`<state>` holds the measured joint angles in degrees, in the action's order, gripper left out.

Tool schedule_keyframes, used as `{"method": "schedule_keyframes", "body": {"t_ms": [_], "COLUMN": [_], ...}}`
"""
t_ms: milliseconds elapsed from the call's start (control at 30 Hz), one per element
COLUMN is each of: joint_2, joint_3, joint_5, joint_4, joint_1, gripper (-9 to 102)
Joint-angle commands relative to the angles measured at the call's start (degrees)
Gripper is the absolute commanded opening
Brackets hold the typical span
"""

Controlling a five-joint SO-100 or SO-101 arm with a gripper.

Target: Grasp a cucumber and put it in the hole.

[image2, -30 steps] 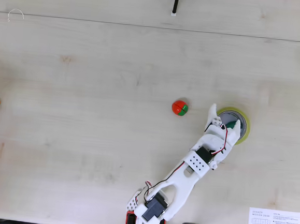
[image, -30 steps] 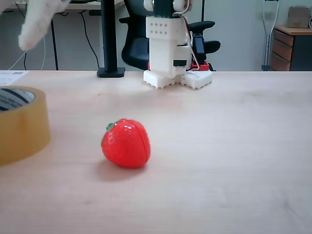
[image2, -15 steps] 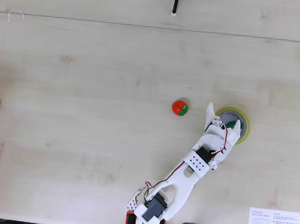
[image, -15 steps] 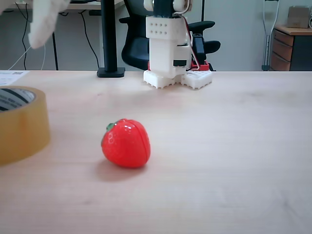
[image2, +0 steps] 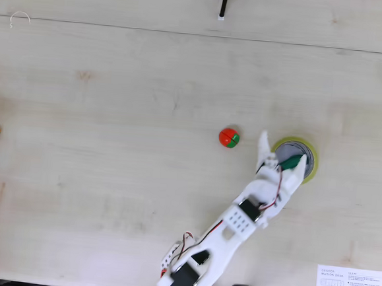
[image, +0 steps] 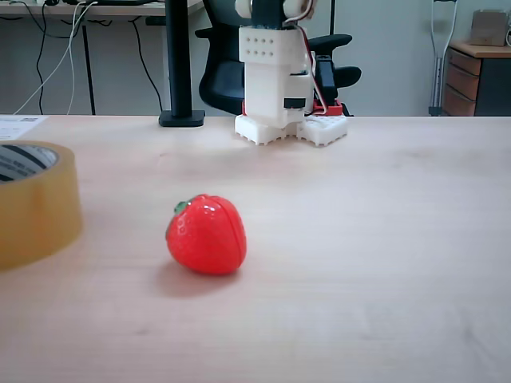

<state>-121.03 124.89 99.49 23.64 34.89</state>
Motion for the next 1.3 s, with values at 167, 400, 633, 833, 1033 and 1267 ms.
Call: {"method": "schedule_keyframes", "body": {"t_ms": [167,400,633,833,1033,1267], "joint_2": [-23.03,-34.01,-57.22,-72.07,-72.07,-72.07], "joint_3": [10.72,14.59,31.55,38.76,42.71,49.39], "joint_5": [-0.09,-0.09,-0.09,-1.23,-1.23,-1.23], "joint_4": [4.57,15.73,17.75,31.29,33.75,33.75], "joint_1": [-2.64,-9.93,-19.86,-25.75,-29.0,-29.62], "gripper": [41,37,30,19,11,8]}}
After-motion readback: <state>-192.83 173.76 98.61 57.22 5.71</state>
